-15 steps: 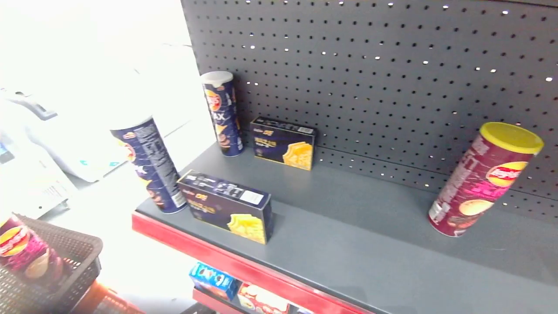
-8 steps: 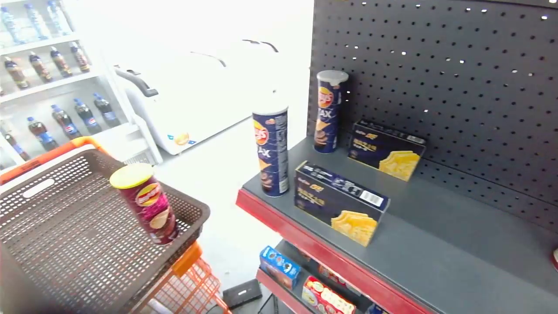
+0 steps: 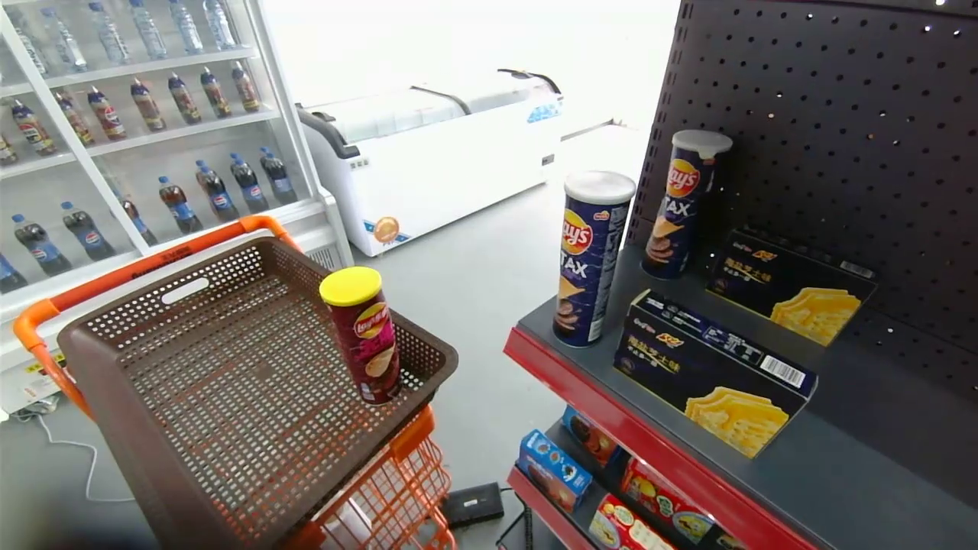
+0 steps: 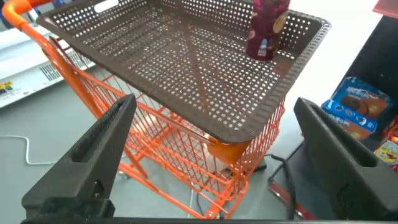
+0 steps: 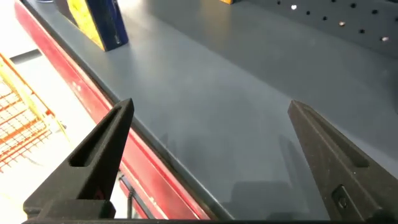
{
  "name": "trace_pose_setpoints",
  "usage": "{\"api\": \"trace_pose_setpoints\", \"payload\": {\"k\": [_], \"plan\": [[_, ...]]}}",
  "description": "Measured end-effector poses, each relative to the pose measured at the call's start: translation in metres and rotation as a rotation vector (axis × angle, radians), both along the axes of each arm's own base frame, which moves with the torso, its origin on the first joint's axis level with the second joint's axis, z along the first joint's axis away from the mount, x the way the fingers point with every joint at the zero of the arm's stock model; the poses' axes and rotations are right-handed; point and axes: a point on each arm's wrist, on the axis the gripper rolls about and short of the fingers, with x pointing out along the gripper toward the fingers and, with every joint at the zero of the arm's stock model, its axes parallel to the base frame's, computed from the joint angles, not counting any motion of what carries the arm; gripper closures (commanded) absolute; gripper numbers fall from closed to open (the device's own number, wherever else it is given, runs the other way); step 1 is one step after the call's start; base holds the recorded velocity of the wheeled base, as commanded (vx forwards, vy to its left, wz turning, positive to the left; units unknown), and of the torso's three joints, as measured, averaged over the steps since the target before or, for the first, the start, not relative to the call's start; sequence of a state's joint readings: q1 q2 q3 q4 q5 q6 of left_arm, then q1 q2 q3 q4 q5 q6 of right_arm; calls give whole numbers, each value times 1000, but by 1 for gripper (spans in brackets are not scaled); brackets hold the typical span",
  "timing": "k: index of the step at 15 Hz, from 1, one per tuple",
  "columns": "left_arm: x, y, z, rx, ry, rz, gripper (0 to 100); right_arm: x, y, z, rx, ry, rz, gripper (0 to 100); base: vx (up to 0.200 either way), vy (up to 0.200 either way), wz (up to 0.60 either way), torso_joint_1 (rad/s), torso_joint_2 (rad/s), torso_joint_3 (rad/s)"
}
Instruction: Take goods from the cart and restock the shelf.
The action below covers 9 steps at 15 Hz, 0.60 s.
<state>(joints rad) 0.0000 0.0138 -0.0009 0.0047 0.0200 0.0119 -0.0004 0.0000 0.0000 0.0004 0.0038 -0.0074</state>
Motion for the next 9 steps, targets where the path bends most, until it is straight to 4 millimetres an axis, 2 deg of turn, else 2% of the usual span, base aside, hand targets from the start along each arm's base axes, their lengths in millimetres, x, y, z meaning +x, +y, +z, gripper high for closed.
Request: {"api": "trace_pose_setpoints", "payload": {"k": [1, 5, 7, 9], "plan": [[0, 0, 0, 17, 1, -5, 0, 0, 0, 0, 0, 0, 0, 0, 0, 0, 0, 0, 0, 0], [-1, -3, 25, 114, 38, -151, 0, 0, 0, 0, 0, 0, 0, 0, 0, 0, 0, 0, 0, 0], [9, -3, 44, 112, 107, -177, 0, 0, 0, 0, 0, 0, 1, 0, 0, 0, 0, 0, 0, 0], [30, -4, 75, 107, 177, -193, 0, 0, 0, 0, 0, 0, 1, 0, 0, 0, 0, 0, 0, 0]]}}
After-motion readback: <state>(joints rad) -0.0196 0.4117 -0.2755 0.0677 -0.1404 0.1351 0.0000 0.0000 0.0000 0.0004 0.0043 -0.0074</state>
